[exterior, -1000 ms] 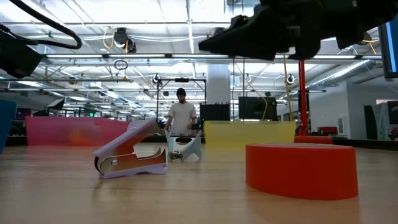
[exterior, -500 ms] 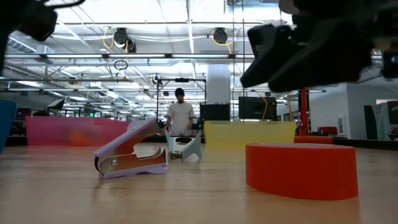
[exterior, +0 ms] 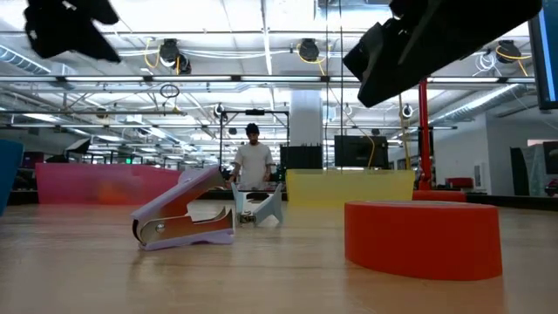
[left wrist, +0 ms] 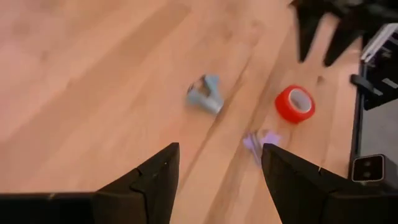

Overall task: Pick and place Stapler, Stapler remover, tape
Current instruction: Put the red tape into the blue bin

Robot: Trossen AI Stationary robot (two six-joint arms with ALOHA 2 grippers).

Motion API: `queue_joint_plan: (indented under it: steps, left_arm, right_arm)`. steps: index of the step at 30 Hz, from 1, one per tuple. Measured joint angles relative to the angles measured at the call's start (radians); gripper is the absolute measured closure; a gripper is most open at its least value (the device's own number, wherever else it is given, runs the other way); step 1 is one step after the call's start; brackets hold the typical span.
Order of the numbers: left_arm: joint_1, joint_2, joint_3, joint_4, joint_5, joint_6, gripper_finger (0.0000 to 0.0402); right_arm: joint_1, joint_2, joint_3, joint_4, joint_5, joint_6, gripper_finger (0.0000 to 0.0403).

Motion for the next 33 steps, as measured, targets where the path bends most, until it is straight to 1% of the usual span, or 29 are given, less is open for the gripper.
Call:
queue_joint_plan:
  steps: [4,7,14,17,23,27,30,33]
  left_arm:
    - [0.0,0.0,0.0,0.07,-0.061,0.144,0.0174]
    - [0.0,0.0,0.0,0.086,-0.081,0.191,0.0174]
    - [0.0,0.0,0.0,0.085,-0.093,0.21,0.0174]
    - [0.0,0.0,0.0,0.085,-0.109,0.21,0.0174]
    - [0.0,0.0,0.0,0.085,-0.124,0.209,0.0174]
    - [0.0,0.0,0.0,0.086,-0.124,0.208,0.0174]
    - [0.0,0.0,0.0,0.085,-0.124,0.211,0.0174]
    - [0.0,0.0,0.0,0.085,-0.123,0.211,0.0174]
  right_arm:
    - [-0.001,0.005,0.0,-0.001,0.003,0.038,0.0248]
    - [-0.001,0.005,0.0,0.0,0.003,0.058,0.0248]
    - [-0.007,0.032,0.001,-0.021,0.004,0.097,0.0248]
    - [-0.013,0.086,0.024,-0.037,0.002,0.12,0.0248]
    - [-0.035,0.19,0.112,-0.132,-0.004,0.133,0.0248]
    - [-0.049,0.229,0.138,-0.128,-0.077,0.156,0.0248]
    - [-0.053,0.244,0.141,-0.139,-0.102,0.188,0.0248]
    - [-0.055,0.255,0.143,-0.172,-0.104,0.203,0.0248]
